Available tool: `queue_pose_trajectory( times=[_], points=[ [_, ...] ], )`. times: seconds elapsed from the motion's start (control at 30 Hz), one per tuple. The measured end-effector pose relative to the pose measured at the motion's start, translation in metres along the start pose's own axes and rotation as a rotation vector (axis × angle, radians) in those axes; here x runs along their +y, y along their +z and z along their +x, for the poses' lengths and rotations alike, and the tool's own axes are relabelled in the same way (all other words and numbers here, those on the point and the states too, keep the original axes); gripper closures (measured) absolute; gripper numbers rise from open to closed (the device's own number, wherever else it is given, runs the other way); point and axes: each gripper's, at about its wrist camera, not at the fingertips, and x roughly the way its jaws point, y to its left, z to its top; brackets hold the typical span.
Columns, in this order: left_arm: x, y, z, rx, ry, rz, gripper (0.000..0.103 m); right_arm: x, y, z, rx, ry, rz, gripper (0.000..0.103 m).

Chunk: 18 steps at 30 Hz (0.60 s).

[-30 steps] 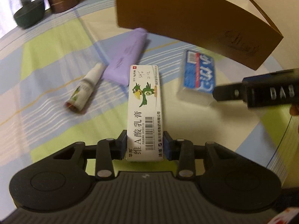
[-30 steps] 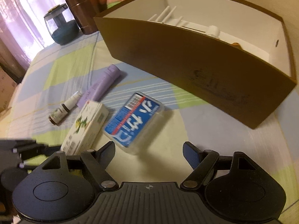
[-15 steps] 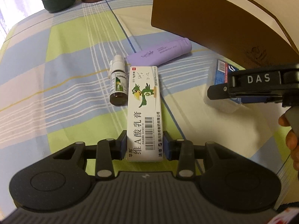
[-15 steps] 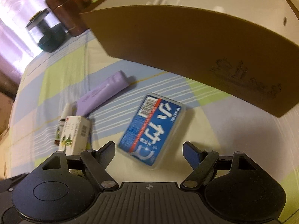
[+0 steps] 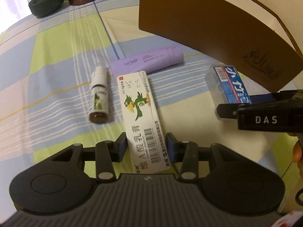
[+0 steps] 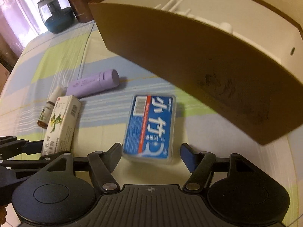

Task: Organize rigid objects
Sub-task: 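Close the right tool on the blue toothpick case while the left tool holds the ointment box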

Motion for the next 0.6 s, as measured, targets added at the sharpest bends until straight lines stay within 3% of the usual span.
queue_pose_trajectory(
  times=[0.17,0.2,0.23,0.3,0.6],
  points=[
    [-0.001,0.010,0.008,-0.004,0.015,-0.006,0.065,0.004,0.008,0.008,-0.010,-0.010,-0.025,0.036],
    [-0.001,0.011,0.008,-0.003,0.016,-0.004,0.065,0.005,0.008,0.008,-0.016,-0.011,-0.037,0.038],
    [-0.001,0.011,0.008,-0.004,0.017,-0.001,0.066,0.006,0.007,0.008,-0.020,-0.009,-0.051,0.046],
    [-0.002,0.009,0.007,-0.005,0.016,0.013,0.068,0.007,0.004,0.006,-0.025,-0.014,-0.086,0.048],
    [-0.009,-0.019,-0.011,0.054,-0.023,0.033,0.069,0.003,-0.033,-0.013,0.028,0.046,-0.139,0.049]
  ],
)
